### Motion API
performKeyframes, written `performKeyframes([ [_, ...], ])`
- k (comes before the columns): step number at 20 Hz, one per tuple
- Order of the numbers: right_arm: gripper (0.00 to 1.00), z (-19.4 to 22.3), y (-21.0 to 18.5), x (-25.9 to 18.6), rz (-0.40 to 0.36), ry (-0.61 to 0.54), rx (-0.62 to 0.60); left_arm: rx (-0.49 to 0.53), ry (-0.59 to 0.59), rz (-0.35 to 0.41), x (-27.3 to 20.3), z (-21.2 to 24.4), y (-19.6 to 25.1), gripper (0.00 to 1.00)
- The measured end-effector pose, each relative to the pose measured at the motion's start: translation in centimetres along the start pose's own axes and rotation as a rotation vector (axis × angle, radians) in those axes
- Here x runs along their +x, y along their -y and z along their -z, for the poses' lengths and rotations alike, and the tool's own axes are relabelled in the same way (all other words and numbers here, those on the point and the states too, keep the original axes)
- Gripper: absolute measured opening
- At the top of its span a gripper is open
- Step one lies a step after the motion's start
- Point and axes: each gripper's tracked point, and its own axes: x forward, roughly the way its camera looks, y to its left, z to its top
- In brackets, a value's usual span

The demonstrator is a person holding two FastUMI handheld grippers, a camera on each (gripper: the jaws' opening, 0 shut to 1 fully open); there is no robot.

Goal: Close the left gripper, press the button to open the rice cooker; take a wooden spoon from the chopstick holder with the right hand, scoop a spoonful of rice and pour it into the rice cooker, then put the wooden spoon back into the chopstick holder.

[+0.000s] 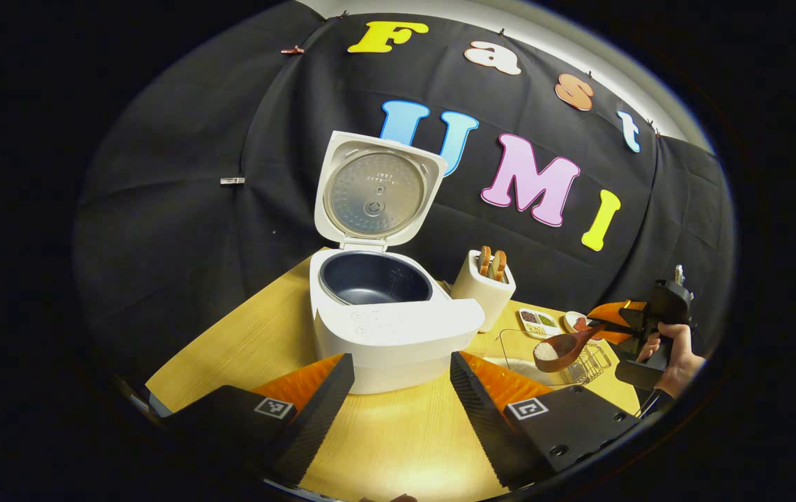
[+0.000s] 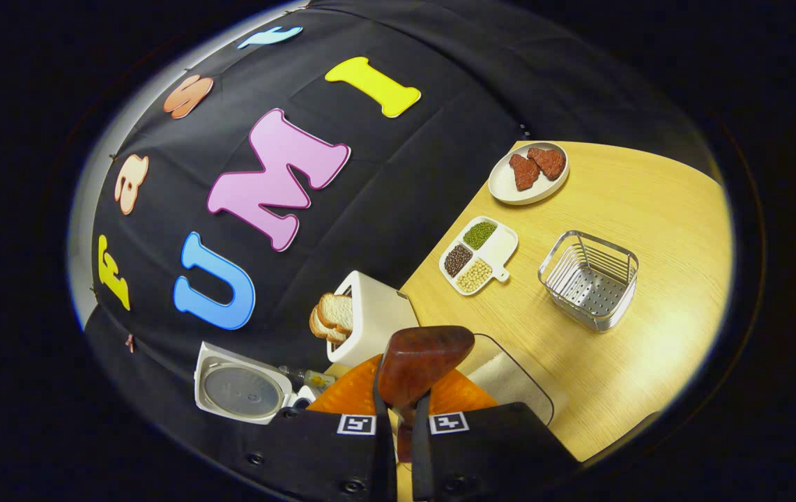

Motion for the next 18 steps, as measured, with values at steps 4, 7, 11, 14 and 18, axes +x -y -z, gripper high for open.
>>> performKeyframes([
  [4, 0.13, -1.2, -2.9, -0.6, -0.045, 0.003, 0.041, 0.003, 0.011, -0.001, -0.7, -0.2, 0.4, 0.96],
  [7, 0.13, -1.7, -5.9, -0.7, -0.089, -0.005, 0.099, 0.009, 0.029, -0.006, -1.1, -0.8, 0.1, 0.96],
  [11, 0.13, -1.2, -9.9, -0.3, -0.139, -0.025, 0.139, 0.003, 0.047, -0.022, -1.7, -1.4, -1.0, 0.96],
  [14, 0.13, 0.6, -13.4, 0.2, -0.174, -0.051, 0.111, 0.005, 0.061, -0.044, -2.1, -1.7, -2.1, 0.96],
  [18, 0.13, 3.7, -18.7, 1.6, -0.237, -0.098, 0.097, -0.007, 0.074, -0.076, -2.6, -2.1, -4.0, 0.96],
])
